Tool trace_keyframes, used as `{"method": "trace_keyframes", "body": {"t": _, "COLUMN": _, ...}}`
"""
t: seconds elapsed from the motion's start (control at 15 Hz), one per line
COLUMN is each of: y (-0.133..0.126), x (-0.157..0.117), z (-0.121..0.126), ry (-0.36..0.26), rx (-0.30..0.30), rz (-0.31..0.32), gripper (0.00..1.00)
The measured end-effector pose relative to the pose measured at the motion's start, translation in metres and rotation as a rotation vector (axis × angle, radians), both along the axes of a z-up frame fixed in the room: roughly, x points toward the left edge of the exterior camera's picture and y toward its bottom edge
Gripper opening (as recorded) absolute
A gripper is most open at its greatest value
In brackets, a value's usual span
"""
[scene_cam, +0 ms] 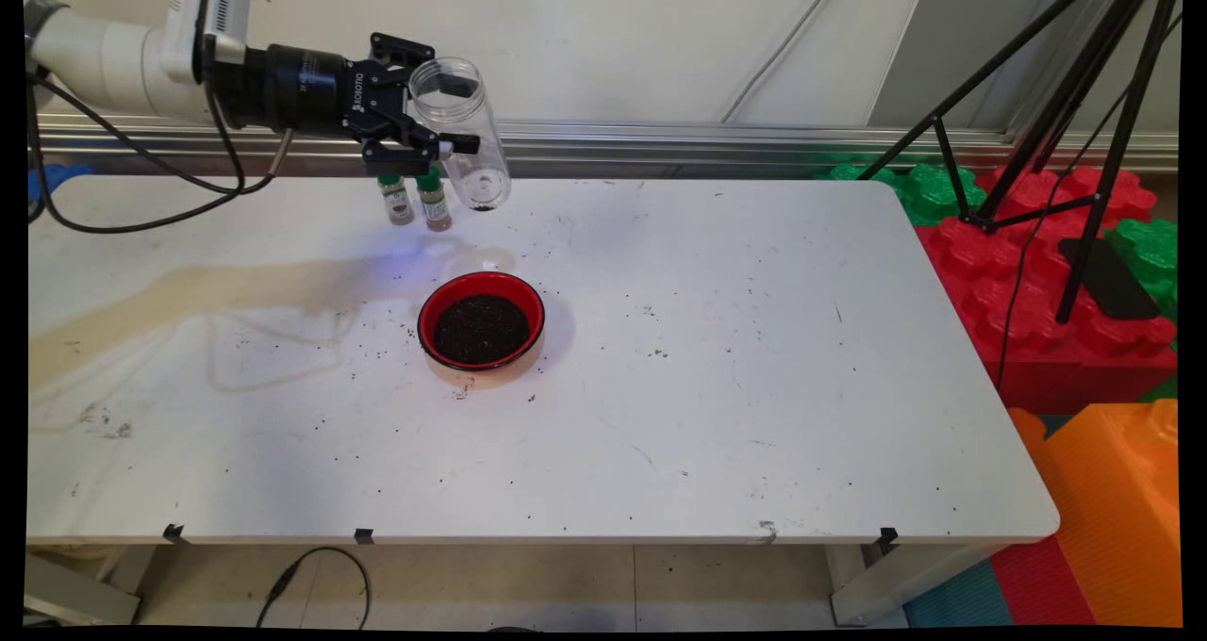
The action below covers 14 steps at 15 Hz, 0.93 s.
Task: Pour the black seasoning powder in the red bowl
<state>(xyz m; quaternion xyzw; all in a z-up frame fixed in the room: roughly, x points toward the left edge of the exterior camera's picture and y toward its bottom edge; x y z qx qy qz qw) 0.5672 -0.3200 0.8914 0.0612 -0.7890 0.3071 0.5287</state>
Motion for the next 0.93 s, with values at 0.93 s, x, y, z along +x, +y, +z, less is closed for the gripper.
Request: {"method": "trace_keyframes", "body": {"t": 0.93, "y": -0.033, "x": 0.007, "z": -0.031, "ry": 0.091, "rx": 0.136, "rz": 0.149, "gripper": 0.0}}
